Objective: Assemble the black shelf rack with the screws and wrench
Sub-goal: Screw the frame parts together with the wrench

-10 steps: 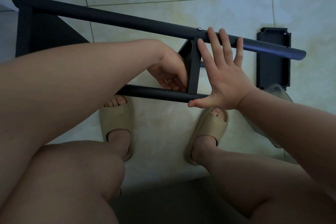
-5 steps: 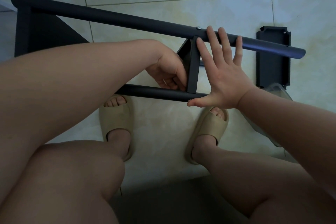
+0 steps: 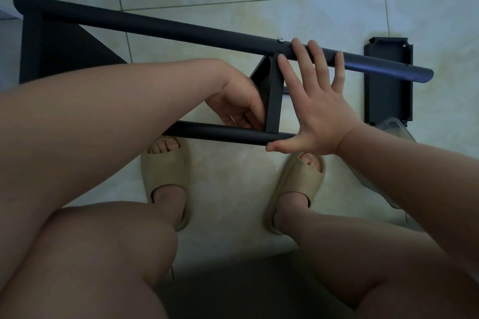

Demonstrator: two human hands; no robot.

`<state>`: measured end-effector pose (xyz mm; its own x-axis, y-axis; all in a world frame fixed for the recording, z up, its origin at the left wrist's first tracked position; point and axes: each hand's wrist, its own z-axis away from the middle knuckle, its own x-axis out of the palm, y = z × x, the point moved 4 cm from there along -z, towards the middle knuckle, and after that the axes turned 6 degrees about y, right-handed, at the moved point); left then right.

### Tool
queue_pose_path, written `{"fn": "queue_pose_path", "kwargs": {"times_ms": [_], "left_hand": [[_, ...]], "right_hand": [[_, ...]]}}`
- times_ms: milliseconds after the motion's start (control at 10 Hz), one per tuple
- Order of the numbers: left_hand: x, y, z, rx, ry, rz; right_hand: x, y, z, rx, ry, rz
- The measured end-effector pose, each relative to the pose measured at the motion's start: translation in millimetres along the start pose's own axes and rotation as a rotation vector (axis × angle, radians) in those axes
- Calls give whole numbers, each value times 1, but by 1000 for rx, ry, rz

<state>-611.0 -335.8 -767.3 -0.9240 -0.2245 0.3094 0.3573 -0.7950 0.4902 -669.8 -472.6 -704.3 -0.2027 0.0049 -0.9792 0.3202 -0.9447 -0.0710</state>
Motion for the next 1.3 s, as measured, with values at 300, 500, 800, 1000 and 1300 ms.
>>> {"fn": "queue_pose_path", "kwargs": {"times_ms": [300, 500, 800, 1000, 1300], "left_hand": [[-3, 3, -1, -5, 41, 13], [-4, 3, 1, 13, 11, 34], [-4, 1, -2, 19, 51, 12], [-9, 1, 1, 12, 64, 8], [-4, 1, -3, 2, 42, -7]], "right_hand": [[-1, 0, 0, 5, -16, -3], [0, -1, 0, 3, -12, -5], [1, 0, 0, 1, -8, 1], [2, 0, -1, -3, 0, -6], [1, 0, 0, -5, 3, -9]]}}
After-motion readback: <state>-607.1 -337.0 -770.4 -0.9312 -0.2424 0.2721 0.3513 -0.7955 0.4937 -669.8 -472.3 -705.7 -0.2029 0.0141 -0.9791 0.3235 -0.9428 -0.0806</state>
